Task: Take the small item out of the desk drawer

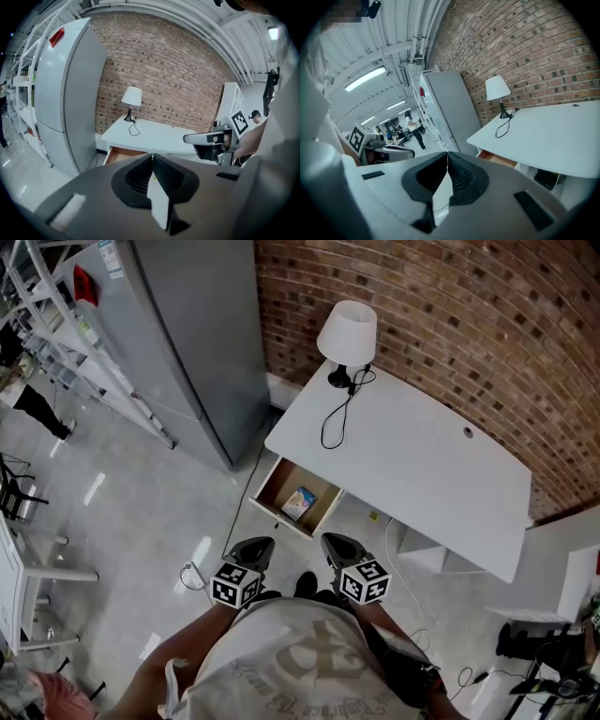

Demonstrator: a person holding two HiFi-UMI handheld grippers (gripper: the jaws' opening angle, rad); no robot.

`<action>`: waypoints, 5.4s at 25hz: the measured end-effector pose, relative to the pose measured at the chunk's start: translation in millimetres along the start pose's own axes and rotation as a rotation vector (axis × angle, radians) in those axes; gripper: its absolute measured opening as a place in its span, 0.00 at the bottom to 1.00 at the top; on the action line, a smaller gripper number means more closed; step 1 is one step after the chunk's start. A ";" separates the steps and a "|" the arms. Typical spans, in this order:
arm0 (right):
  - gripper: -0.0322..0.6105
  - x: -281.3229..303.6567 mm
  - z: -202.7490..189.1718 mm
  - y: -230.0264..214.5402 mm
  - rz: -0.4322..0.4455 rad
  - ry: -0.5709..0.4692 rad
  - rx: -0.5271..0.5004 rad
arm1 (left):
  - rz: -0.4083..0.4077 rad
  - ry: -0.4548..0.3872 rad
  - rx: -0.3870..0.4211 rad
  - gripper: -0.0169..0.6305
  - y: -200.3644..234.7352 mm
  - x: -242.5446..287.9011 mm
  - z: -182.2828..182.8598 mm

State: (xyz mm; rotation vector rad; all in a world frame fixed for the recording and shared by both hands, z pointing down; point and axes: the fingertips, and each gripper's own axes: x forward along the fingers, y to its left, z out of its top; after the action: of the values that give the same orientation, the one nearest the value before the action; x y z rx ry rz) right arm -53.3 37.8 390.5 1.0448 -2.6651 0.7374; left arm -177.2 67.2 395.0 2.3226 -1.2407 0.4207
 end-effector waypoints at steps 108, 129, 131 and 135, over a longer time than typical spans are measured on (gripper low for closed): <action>0.06 80.6 -137.8 -166.4 -0.402 0.034 0.491 | -0.107 0.707 0.189 0.06 128.1 308.0 -155.8; 0.06 73.8 -157.1 -189.0 -0.447 -0.025 0.560 | 0.002 0.740 0.248 0.60 139.7 352.6 -182.2; 0.06 74.9 -158.5 -190.9 -0.448 -0.024 0.561 | 0.007 0.743 0.245 0.60 142.4 355.5 -183.5; 0.06 70.9 -164.7 -191.6 -0.446 -0.026 0.569 | 0.010 0.755 0.238 0.61 138.6 361.1 -192.7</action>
State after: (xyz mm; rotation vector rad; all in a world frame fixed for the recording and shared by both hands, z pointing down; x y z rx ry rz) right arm 23.0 -40.1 629.2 1.7064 -2.1408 1.4085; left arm -105.9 -146.2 763.9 2.0057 -0.8486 1.3546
